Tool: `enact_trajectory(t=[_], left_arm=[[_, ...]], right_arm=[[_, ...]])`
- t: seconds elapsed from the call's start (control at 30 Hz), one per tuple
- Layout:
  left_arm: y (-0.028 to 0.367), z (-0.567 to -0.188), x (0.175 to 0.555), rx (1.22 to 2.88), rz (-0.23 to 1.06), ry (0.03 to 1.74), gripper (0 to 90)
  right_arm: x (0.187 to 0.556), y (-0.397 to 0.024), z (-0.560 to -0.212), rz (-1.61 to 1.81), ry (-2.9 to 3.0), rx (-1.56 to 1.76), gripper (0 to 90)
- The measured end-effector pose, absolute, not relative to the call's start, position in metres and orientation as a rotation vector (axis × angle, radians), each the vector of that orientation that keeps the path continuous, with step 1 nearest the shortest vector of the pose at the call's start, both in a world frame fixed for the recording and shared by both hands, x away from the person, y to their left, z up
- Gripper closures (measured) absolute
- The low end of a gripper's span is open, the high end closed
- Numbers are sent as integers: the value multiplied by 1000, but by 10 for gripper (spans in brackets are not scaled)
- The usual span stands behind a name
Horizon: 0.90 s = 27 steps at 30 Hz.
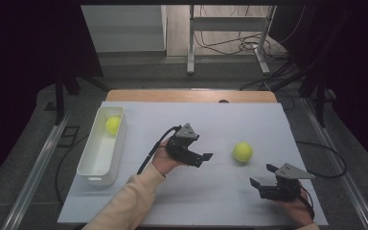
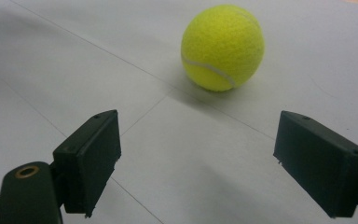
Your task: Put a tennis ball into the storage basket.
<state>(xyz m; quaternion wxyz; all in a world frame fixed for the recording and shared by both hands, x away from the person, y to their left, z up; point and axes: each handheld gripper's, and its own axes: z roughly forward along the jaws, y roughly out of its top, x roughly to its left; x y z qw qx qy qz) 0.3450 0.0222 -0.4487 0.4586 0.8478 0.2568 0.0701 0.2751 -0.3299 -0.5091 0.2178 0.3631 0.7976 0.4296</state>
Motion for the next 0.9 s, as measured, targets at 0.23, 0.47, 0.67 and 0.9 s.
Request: enact_trajectory(t=[0.23, 0.47, 0.67, 0.9], left_arm=[[7, -456, 354, 2102, 146, 635, 154], [-11, -465, 363, 2130, 123, 627, 154], [-23, -473, 370, 2151, 111, 634, 154], [-32, -476, 376, 2167, 100, 637, 154]], right_arm=[[275, -330, -509, 1188, 2209, 1003, 154], [275, -332, -509, 1196, 2204, 1008, 154], [275, -331, -509, 1202, 2206, 1005, 154], [275, -331, -509, 1205, 2206, 1002, 154]])
